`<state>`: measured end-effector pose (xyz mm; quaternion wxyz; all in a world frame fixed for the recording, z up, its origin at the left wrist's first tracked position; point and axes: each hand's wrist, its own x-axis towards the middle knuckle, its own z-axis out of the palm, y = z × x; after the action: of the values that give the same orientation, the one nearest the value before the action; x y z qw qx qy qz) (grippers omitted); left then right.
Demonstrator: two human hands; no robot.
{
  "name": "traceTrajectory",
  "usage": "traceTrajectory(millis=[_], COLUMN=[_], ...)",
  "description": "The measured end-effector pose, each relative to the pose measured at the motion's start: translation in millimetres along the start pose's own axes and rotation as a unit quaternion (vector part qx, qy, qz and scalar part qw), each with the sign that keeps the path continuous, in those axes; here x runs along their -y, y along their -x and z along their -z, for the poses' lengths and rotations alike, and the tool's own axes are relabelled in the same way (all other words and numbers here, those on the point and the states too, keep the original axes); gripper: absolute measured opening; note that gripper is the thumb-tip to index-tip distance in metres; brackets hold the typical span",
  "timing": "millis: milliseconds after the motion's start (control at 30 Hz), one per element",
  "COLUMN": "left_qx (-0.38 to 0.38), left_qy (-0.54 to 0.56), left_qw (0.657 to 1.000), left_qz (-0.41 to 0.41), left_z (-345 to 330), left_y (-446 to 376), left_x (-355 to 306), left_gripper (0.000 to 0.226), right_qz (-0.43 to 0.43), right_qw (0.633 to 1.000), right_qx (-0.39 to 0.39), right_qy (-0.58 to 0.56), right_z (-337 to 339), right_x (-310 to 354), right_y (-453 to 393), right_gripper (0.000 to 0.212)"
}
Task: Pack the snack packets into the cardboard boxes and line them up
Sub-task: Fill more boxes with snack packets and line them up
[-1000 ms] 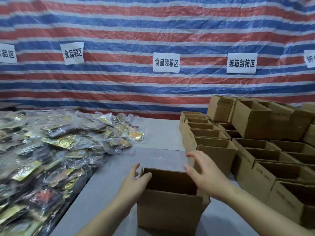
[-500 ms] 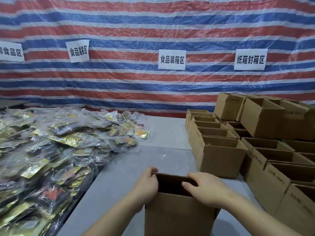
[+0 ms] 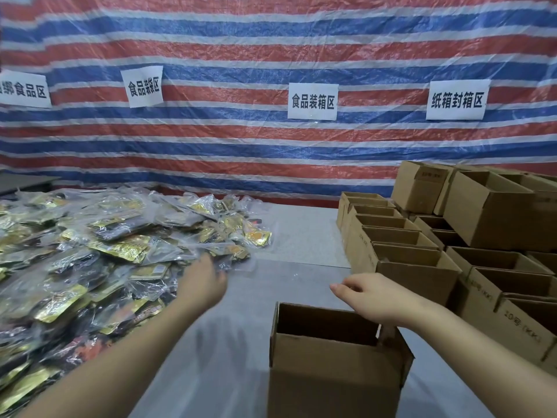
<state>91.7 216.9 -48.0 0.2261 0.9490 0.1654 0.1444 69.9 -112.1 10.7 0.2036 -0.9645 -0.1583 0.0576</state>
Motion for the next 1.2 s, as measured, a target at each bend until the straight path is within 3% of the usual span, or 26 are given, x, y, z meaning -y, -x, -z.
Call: traceTrajectory(millis=[133,233,433,633,700,833,900,1000,1100,1200], left_qx=[0.001,0.004,0.034,0.026,0.031,0.101,0.137,0.138,0.116,0.134], left_qy=[-0.219,-0.289,-0.189,-0.181,-0.201,-0.326,-0.372,-0.345,-0.272,-0.267], left_qw=[0.975,0.954,0.963,0.968,0.968,0.935,0.915,0.924,0.943,0.940], left_qz=[0.038,0.076,0.191,0.169,0.149,0.096,0.072,0.088,0.150,0.168], left_z=[-4.9,-11.7,-12.7,-24.5,-29.4,-22.1,-18.1,-17.5,-17.9,-26.9], left_y=[-50.3,-76.4,-94.7,-78.0,-72.0,-57.1,-47.5,-39.8,-39.4,-35.0], left_x=[45.3,65.7,100.5,88.3,83.3,68.1,58.7,50.5,60.2,74.6], left_gripper=[0.048,0.066,0.086,0.107,0.095,0.043,0.037,0.049,0.076,0.092], right_qz=[0.006,0.007,0.016,0.015,0.017,0.025,0.026,0.028,0.040,0.046], right_qw=[1.000,1.000,1.000,1.000,1.000,1.000,1.000,0.999,0.999,0.998], right_qx=[-0.001,0.008,0.013,0.014,0.011,0.013,0.014,0.015,0.019,0.030], right_qy=[-0.016,-0.010,-0.005,0.003,0.002,0.001,0.004,0.015,0.027,0.029], right_z=[1.7,0.7,-5.4,-9.1,-9.0,-9.8,-9.9,-10.4,-12.3,-12.5], right_x=[-1.0,-2.0,-2.2,2.2,3.9,7.3,11.3,19.7,29.0,37.2], right_y=[-17.8,-28.4,-45.4,-51.3,-50.9,-47.6,-47.1,-46.5,-42.7,-37.1], right_gripper=[0.054,0.052,0.045,0.032,0.031,0.031,0.032,0.035,0.035,0.036])
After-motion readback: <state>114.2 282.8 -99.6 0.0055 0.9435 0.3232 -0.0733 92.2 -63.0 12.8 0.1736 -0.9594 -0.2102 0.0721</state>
